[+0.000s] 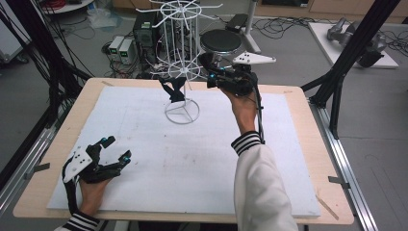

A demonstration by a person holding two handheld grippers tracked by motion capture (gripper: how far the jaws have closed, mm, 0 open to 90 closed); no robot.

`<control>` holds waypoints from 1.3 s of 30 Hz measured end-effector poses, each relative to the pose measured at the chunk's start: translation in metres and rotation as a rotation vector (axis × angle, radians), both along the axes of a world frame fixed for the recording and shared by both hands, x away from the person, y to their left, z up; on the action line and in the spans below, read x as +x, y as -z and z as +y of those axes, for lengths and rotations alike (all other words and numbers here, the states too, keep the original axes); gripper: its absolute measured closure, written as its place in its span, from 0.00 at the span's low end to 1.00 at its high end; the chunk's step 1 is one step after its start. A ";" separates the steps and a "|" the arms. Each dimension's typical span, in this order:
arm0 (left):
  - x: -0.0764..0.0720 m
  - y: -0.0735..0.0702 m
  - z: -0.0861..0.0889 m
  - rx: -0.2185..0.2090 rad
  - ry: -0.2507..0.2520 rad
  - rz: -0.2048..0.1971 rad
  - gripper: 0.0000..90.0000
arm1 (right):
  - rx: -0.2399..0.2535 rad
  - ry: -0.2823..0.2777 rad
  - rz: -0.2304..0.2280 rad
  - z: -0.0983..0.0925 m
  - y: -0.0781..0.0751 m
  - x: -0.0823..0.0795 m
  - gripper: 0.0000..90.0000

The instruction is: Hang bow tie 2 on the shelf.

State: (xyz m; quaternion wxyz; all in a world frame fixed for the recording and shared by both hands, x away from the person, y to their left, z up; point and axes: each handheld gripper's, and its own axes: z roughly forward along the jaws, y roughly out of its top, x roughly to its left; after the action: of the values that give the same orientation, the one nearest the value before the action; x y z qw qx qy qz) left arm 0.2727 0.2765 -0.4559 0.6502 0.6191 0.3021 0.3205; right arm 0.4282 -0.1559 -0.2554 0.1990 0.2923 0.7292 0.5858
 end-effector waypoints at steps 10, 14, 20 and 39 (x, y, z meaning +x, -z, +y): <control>0.000 0.000 0.000 0.004 0.000 0.000 0.21 | 0.004 -0.009 0.013 0.009 0.004 0.003 0.85; 0.000 0.000 0.000 0.004 0.000 0.000 0.21 | 0.006 -0.010 0.021 0.013 0.006 0.004 0.85; 0.000 0.000 0.000 0.004 0.000 0.000 0.21 | 0.028 -0.009 0.030 0.019 0.010 0.008 0.85; 0.000 0.000 0.000 0.005 -0.001 -0.001 0.21 | -0.023 -0.019 0.065 0.029 0.018 0.014 0.84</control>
State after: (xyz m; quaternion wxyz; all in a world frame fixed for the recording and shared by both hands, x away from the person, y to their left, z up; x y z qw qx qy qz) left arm 0.2726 0.2768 -0.4559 0.6487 0.6205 0.3012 0.3216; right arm 0.4419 -0.1270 -0.2735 0.1730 0.3020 0.7448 0.5693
